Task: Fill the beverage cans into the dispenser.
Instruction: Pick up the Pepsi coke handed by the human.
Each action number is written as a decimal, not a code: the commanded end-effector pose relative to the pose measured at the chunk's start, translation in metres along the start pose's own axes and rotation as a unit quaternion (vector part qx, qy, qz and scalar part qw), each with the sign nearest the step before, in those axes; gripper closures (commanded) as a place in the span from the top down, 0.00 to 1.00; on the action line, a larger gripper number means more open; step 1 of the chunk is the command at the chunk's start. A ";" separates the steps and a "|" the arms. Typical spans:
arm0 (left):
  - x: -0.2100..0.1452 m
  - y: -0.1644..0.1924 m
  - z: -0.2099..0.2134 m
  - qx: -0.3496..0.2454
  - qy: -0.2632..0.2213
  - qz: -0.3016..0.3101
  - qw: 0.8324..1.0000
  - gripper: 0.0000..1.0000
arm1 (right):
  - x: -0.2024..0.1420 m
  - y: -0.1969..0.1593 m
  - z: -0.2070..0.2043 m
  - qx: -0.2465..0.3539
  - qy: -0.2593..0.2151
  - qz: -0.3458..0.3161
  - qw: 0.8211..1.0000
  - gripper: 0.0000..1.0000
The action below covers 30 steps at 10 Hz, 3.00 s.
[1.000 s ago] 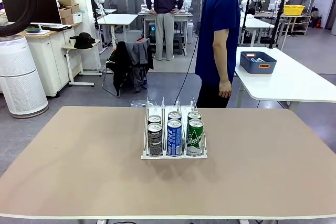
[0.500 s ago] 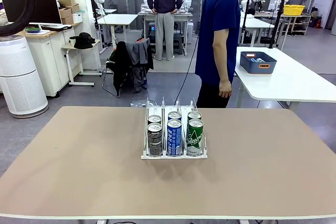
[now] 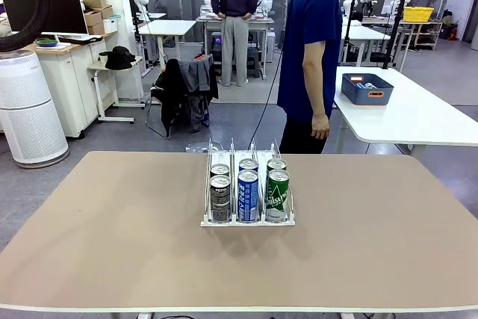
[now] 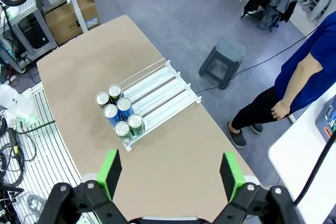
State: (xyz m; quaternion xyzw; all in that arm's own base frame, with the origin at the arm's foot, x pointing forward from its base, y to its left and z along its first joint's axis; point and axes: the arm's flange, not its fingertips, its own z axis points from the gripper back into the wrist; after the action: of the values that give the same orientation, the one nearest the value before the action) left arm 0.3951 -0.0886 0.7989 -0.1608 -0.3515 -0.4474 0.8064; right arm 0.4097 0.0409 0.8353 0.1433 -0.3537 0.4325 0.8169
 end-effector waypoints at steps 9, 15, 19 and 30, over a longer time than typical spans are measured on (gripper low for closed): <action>0.008 -0.002 0.002 0.006 -0.016 0.037 0.999 1.00 | 0.002 0.012 0.001 -0.041 0.002 -0.023 0.999 1.00; 0.009 -0.005 0.004 0.006 -0.013 0.033 0.999 1.00 | 0.007 0.007 0.006 -0.035 -0.005 -0.009 0.999 1.00; 0.009 -0.005 0.004 0.006 -0.013 0.033 0.999 1.00 | 0.007 0.007 0.006 -0.035 -0.005 -0.009 0.999 1.00; 0.009 -0.005 0.004 0.006 -0.013 0.033 0.999 1.00 | 0.007 0.007 0.006 -0.035 -0.005 -0.009 0.999 1.00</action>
State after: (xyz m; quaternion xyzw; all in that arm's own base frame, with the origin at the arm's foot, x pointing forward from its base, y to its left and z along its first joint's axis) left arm 0.3925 -0.0950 0.8080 -0.1756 -0.3594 -0.4175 0.8159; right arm 0.4040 0.0450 0.8436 0.1170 -0.3725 0.4106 0.8240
